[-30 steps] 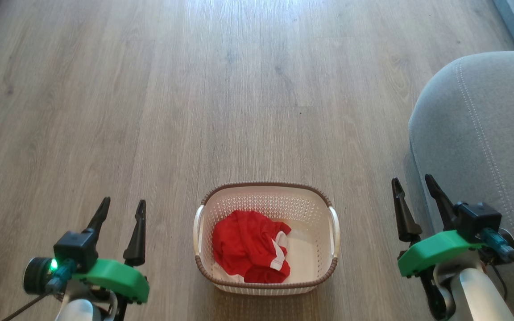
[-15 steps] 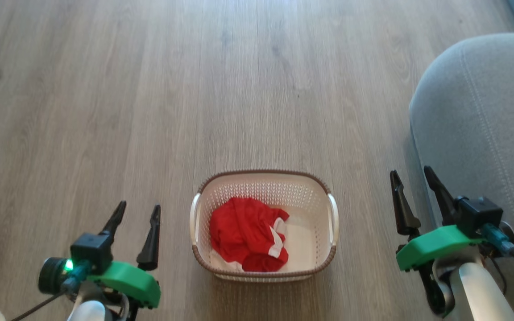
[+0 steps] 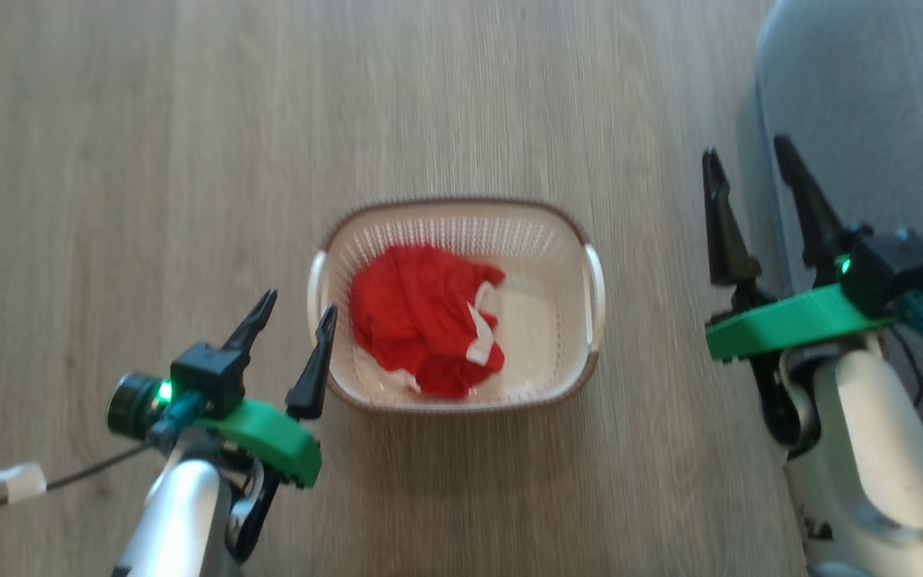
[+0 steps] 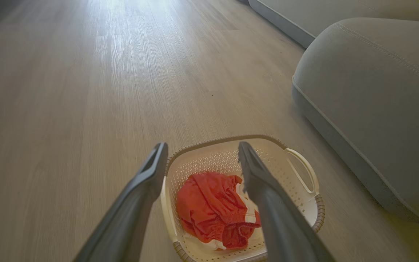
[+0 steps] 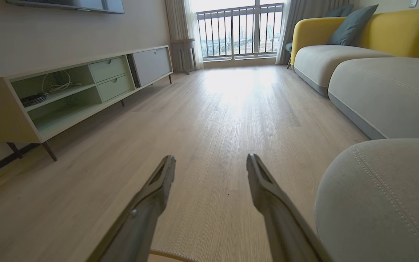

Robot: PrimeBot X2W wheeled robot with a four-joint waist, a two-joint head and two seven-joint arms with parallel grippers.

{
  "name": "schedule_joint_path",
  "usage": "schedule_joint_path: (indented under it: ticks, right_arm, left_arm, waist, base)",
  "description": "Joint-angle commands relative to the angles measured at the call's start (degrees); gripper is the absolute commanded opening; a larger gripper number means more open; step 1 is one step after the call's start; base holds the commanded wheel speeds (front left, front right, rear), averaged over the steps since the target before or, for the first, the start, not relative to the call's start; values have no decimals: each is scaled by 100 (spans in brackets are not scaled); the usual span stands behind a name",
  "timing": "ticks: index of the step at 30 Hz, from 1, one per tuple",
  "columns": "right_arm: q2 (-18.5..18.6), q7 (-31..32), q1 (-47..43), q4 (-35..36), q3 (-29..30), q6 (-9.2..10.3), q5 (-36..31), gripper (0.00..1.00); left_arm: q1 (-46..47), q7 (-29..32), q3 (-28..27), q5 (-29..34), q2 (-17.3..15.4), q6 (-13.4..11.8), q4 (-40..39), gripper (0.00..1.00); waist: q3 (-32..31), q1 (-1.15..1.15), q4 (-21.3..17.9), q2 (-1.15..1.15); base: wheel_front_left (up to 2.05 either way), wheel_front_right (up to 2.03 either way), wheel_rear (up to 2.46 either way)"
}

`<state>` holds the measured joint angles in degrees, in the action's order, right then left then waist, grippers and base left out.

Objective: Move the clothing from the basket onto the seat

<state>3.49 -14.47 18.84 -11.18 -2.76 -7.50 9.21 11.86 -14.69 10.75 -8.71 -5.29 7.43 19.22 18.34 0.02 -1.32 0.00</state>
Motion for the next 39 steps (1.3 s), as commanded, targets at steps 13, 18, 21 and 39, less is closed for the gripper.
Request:
schedule_joint_path:
  ticks: [13, 18, 21, 39]
  right_arm:
    - [-60, -52, 944, 674, -339, 1, 271, 100]
    - [-61, -52, 1021, 762, -353, 1, 400, 100]
    - [-61, -52, 1036, 815, -372, 1, 490, 100]
    - [-61, -52, 1102, 1161, -616, 1, 949, 100]
  left_arm:
    - [1608, -31, 929, -143, -591, 6, 811, 100]
    - [2274, -31, 1463, -20, -740, 6, 1384, 100]
    - [2711, -31, 1798, 121, -828, 6, 1791, 100]
    - [4819, 642, 3140, 1401, -1069, -48, 4083, 100]
  waist:
    - [2212, -2, -635, 0]
    - [2663, -2, -881, 0]
    - [2891, -2, -1025, 0]
    - [3862, -2, -1724, 0]
  base:
    - [0, 0, 0]
    - [0, 0, 0]
    - [0, 0, 0]
    - [0, 0, 0]
